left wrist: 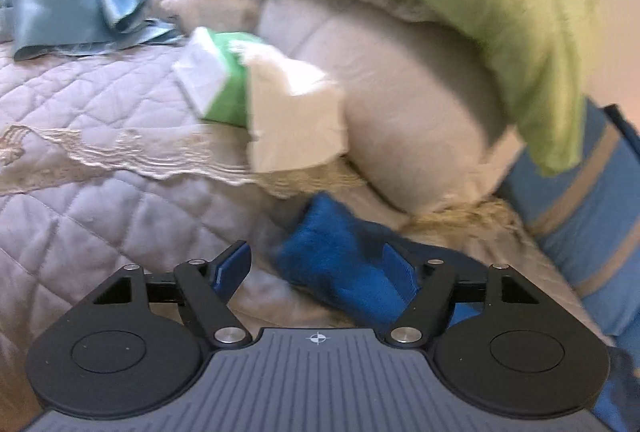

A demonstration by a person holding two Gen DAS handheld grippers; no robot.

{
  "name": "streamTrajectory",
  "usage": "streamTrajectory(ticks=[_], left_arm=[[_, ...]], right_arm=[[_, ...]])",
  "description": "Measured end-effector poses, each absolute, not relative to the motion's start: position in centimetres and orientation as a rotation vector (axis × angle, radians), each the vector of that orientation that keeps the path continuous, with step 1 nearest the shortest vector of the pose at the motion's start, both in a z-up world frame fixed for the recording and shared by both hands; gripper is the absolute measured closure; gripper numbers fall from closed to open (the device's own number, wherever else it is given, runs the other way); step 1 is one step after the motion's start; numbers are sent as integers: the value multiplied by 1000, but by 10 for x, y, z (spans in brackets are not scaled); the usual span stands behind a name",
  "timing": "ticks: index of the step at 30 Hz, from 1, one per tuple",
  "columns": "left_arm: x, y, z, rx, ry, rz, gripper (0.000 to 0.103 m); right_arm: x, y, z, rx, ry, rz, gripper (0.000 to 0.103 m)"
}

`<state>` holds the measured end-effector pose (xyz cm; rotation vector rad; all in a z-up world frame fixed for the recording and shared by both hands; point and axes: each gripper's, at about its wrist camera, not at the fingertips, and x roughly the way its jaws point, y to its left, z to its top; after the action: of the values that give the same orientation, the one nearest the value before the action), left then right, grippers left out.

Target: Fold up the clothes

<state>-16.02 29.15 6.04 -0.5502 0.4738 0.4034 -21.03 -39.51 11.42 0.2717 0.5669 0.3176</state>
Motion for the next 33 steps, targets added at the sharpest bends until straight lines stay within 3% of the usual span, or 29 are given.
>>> streamTrajectory(ticks=[10, 18, 23, 33], left_arm=[[-130, 179, 80, -439, 557, 46, 31], [-87, 82, 35, -466, 763, -287, 31], [-48, 49, -6, -645, 870, -333, 31], [-3, 16, -6, -660, 906, -377, 32]], right_arm=[[-216, -402, 115, 293, 545, 300, 0], [-233, -426, 116, 401, 449, 265, 0], [-250, -464, 116, 543, 405, 263, 0], [-284, -578, 89, 682, 504, -87, 0]])
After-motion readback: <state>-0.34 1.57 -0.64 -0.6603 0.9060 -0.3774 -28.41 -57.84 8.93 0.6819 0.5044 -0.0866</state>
